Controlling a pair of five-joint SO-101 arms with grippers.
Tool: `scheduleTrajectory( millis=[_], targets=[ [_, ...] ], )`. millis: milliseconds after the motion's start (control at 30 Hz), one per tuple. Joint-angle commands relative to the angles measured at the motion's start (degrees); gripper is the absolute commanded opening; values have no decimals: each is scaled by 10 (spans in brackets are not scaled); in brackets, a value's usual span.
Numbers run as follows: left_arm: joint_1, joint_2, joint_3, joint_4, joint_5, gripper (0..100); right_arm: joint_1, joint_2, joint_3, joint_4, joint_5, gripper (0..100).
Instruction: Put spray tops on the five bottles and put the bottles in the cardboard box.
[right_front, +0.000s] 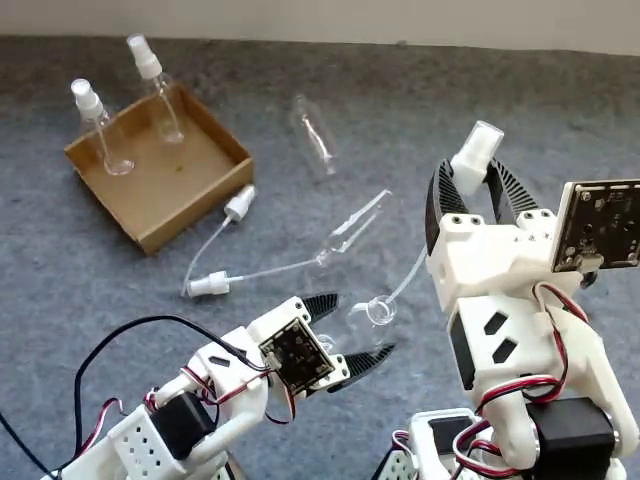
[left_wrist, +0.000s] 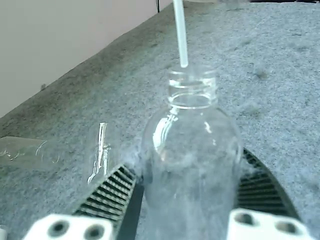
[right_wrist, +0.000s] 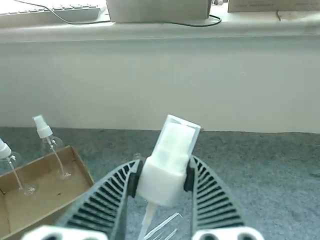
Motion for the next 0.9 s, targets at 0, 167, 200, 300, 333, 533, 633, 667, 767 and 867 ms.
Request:
scheduleTrajectory(
  millis=[0, 167, 200, 300, 333, 533, 633, 667, 767, 867],
  targets=[
    [8, -7, -2, -14, 6, 154, 8, -5, -5, -13, 9, 56],
    [8, -7, -7, -15, 6, 154, 6, -5, 15, 6, 6, 56],
    [8, -7, -7, -17, 6, 154, 6, -5, 19, 10, 5, 56],
    [7, -7, -2, -51, 6, 154, 6, -5, 21, 14, 5, 56],
    [7, -7, -2, -58, 6, 154, 5, -5, 22, 22, 5, 56],
    [-40, -7, -3, -64, 6, 154, -23, -5, 21, 71, 5, 56],
    [-56, -7, -6, -64, 6, 154, -63, -5, 21, 93, 5, 56],
    [-58, -7, -6, -64, 6, 154, -72, -5, 21, 99, 5, 56],
    [-66, -7, -4, -64, 6, 154, -88, -5, 21, 118, 5, 56],
    [-71, -7, -6, -64, 6, 154, -89, -5, 21, 136, 5, 56]
  ],
)
